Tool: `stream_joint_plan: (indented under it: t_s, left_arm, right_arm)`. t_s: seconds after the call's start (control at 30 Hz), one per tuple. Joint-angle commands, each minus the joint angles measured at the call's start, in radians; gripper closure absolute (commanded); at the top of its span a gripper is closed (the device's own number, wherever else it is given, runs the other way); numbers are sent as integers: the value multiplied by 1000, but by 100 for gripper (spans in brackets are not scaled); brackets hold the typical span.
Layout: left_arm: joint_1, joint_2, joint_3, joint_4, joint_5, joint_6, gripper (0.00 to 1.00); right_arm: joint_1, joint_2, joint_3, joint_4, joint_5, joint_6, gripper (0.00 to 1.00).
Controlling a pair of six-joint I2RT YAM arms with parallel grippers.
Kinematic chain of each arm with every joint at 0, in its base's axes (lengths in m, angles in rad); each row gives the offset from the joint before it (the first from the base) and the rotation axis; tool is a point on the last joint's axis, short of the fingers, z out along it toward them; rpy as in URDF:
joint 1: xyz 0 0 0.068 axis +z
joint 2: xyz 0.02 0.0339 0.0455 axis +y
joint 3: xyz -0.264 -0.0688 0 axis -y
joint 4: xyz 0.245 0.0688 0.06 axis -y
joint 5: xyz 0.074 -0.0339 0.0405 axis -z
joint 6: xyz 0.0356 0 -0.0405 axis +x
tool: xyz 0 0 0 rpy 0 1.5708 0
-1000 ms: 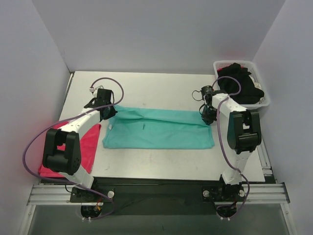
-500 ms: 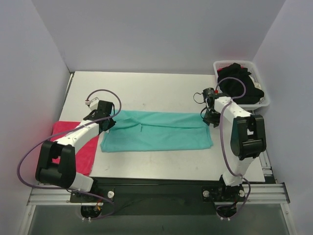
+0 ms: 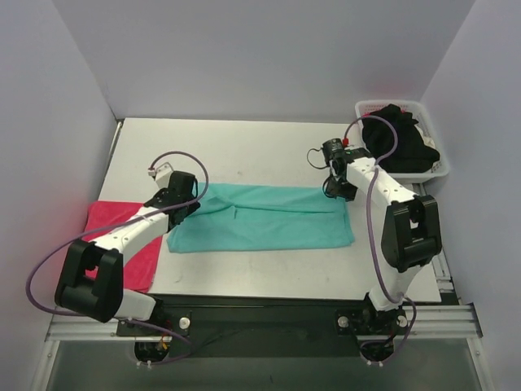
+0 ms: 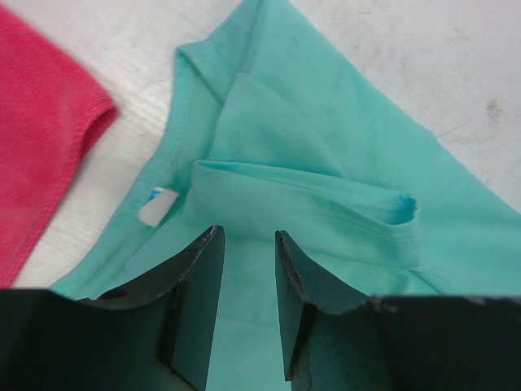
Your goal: Fold and stack the t-shirts
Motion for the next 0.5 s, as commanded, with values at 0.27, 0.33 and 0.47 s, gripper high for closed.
stream_joint_plan:
  t_s: [0.27,0.33,0.47]
  left_arm:
    - [11,254,224,193,270,144,54]
    - [14,287,235,220,284,149,54]
    - [20,328,252,240,335,169,54]
  right_arm:
    - [98,53,69,-42,2,30,64]
    - [101,56,63,-44,0,30,64]
    - [106,61,62,-42,2,25,64]
